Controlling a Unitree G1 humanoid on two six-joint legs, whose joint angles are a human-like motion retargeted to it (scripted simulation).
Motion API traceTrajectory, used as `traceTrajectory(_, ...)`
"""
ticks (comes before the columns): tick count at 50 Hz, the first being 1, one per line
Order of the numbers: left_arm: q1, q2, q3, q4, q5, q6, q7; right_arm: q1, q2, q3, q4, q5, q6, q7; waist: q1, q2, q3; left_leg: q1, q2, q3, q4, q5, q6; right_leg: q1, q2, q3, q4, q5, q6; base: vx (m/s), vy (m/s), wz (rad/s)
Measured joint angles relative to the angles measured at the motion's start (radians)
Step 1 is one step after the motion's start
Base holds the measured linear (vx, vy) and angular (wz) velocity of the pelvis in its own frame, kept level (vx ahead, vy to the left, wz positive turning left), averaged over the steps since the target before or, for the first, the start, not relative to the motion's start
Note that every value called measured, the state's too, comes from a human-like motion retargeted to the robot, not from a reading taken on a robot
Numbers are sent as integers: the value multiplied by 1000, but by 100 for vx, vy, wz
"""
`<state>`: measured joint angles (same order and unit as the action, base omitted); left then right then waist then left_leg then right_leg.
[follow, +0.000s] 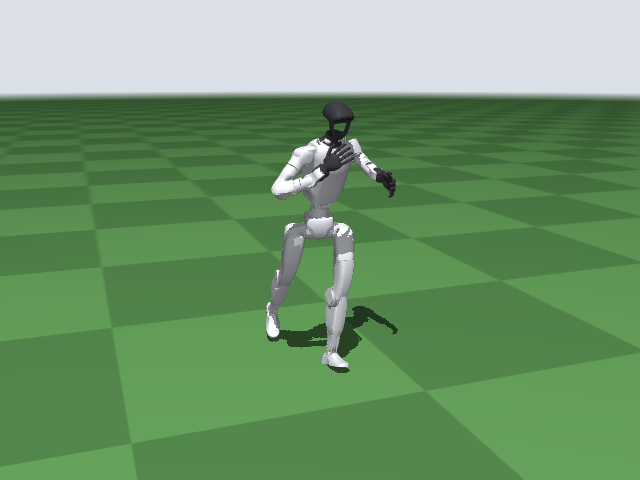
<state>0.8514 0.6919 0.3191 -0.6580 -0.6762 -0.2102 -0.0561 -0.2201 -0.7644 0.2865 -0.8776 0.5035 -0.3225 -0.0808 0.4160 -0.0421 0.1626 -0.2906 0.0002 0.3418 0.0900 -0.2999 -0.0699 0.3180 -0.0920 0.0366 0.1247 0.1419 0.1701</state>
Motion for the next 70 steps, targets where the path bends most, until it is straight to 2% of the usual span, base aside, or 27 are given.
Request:
traceTrajectory(3, -222, -90, -105, 10, 112, 11, 33, 151, 24, 7, 84, -73, 23, 4, -62, 67, 34, 74, 53, -57, 45, -38, -9, -62, 33, -113, 382, -167, -61, 157, 22, 83)
traceTrajectory(6, -634, -146, -321, 127, 196, -7, 144, 290, 73, 45, 314, -126, 41, -32, -163, 7, 62, 65, -1, -135, 270, -230, 126, -308, -45, -158, 842, -381, -89, 144, 11, 133)
traceTrajectory(8, -940, -179, -445, 176, 169, -24, 205, 393, 82, 49, 454, -118, 46, -61, -250, -27, 63, 76, -28, -178, 365, -335, 167, -489, -67, -149, 1021, -500, -94, 145, 0, 141)
traceTrajectory(12, -1411, -216, -541, 147, 159, -74, 295, 682, -66, -109, 369, -52, -36, -30, -520, 58, -12, 201, 23, -294, 282, -271, 106, -732, -73, -290, 895, -561, -99, 156, -10, 176)
traceTrajectory(15, -1557, -204, -536, 101, 172, -96, 336, 884, -147, -289, 291, -6, -25, 38, -726, 138, -60, 326, 77, -383, 152, -4, 54, -757, -62, -404, 453, -464, -80, 168, -38, 178)
traceTrajectory(18, -1536, -192, -496, 68, 213, -98, 325, 958, -84, -357, 299, -18, 34, 109, -812, 105, -43, 549, 74, -443, 2, 307, 22, -686, -69, -387, 63, -397, -13, 175, -63, 95)
traceTrajectory(20, -1454, -193, -471, 64, 250, -88, 329, 929, -46, -341, 309, -55, 66, 141, -803, 57, -8, 669, 57, -455, 26, 374, 41, -634, -90, -373, -19, -429, 26, 174, -65, -10)
traceTrajectory(23, -1257, -218, -452, 127, 264, -62, 263, 760, -56, -245, 371, -148, 65, 150, -715, 3, 39, 604, -2, -378, 495, 199, 125, -547, -130, -335, 47, -406, 10, 165, -57, -87)
traceTrajectory(25, -1093, -214, -455, 215, 262, -37, 221, 582, -94, -158, 455, -187, 33, 83, -648, 39, 52, 429, 33, -324, 898, 63, 170, -546, -97, -297, 190, -455, -51, 155, -47, -93)
traceTrajectory(28, -732, -155, -421, 305, 171, -2, 209, 265, -147, -72, 502, -200, 3, -29, -537, 93, 8, 100, 77, -302, 1297, -79, 233, -587, -27, -257, 376, -645, -97, 154, -40, -95)
traceTrajectory(30, -439, -74, -340, 247, 63, 11, 164, 109, -141, -92, 403, -191, 5, -83, -433, 58, -62, -102, 48, -267, 1372, -119, 271, -560, -14, -220, 357, -676, -86, 162, -35, -121)
traceTrajectory(34, -33, 156, -106, 79, -58, 23, 97, 41, -49, -233, 104, -104, -2, -168, -104, -131, -137, -249, -13, -76, 1009, -113, 316, -375, -72, -113, 159, -425, -4, 175, -18, -156)
traceTrajectory(37, 82, 171, 35, 48, -58, 21, 53, 2, -56, -239, -33, -300, 27, -221, 72, -179, -132, -151, -35, 26, 442, 9, 232, -180, -80, -62, 2, -102, 46, 184, 11, -130)
traceTrajectory(40, 63, 56, 91, 10, -29, 7, 28, 19, -101, -158, -66, -424, 24, -202, 104, -38, -77, 45, 16, 16, 19, 19, 34, 95, 36, 0, -82, 31, -9, 185, 24, -49)
traceTrajectory(42, -40, -2, 42, 0, 24, 8, 17, 102, -68, -104, -38, -28, -12, -36, 86, 10, -79, 58, 62, -9, -14, -41, -27, 55, 78, -72, 179, -90, 9, 178, 24, 38)
traceTrajectory(43, -100, -42, 8, -4, 57, 21, 3, 160, -62, -97, -1, -21, 4, 10, 48, 76, -55, 99, 100, -44, 10, -41, -73, 102, 115, -119, 233, -113, -62, 172, 21, 104)
traceTrajectory(45, -297, -87, -118, 44, 132, 34, 8, 258, -22, -81, 120, -16, 24, 68, 0, 106, -9, 142, 115, -121, 99, -31, -40, 23, 90, -240, 559, -238, -118, 162, 15, 113)
traceTrajectory(48, -757, -158, -383, 203, 117, 0, 182, 363, 47, -5, 409, -74, 44, 3, -78, -48, 37, 65, -19, -181, 375, -239, 185, -352, -96, -235, 1090, -424, -82, 150, 5, 87)
traceTrajectory(50, -1046, -189, -500, 242, 79, -36, 269, 481, 79, 3, 534, -72, 50, -26, -170, -107, 23, 64, -70, -219, 449, -330, 225, -566, -141, -215, 1215, -487, -61, 154, -1, 131)
traceTrajectory(52, -1257, -211, -531, 218, 101, -60, 288, 658, 44, -60, 521, -7, 23, 0, -310, -71, -14, 158, -54, -289, 382, -308, 174, -670, -135, -263, 1126, -504, -80, 163, -5, 190)
traceTrajectory(55, -1429, -227, -511, 149, 141, -88, 318, 942, -56, -210, 451, 101, 7, 47, -576, 40, -74, 310, 22, -432, 235, -124, 68, -700, -100, -379, 742, -461, -75, 166, -25, 252)
traceTrajectory(60, -1504, -186, -503, 89, 177, -111, 308, 1194, -45, -381, 464, 102, 73, 130, -826, 49, -99, 557, 88, -536, 46, 308, -70, -578, -156, -484, -40, -333, 58, 165, -68, 200)
traceTrajectory(62, -1453, -152, -495, 89, 188, -88, 300, 1201, -27, -408, 464, 36, 91, 143, -817, 9, -67, 650, 127, -422, 89, 311, -11, -557, -214, -472, -69, -409, 80, 158, -88, 66)
traceTrajectory(63, -1399, -136, -482, 86, 173, -71, 277, 1192, -20, -415, 461, 5, 97, 146, -796, -10, -43, 677, 139, -353, 167, 271, 41, -558, -258, -449, -7, -445, 46, 150, -86, 11)
traceTrajectory(65, -1280, -103, -458, 118, 218, -44, 207, 1107, -12, -382, 481, -47, 95, 126, -734, -51, 5, 619, 142, -281, 506, 115, 129, -481, -308, -477, -16, -371, 91, 138, -86, -23)
traceTrajectory(67, -1131, -76, -455, 200, 232, -13, 163, 942, -10, -304, 552, -42, 85, 61, -663, -15, 53, 462, 161, -308, 890, -25, 192, -462, -297, -494, 90, -319, 52, 126, -72, -39)
traceTrajectory(70, -858, -61, -457, 366, 163, 37, 188, 574, -29, -174, 687, -112, 75, -60, -508, 72, 99, 227, 164, -360, 1261, -196, 244, -553, -213, -435, 439, -518, -47, 122, -63, -111)
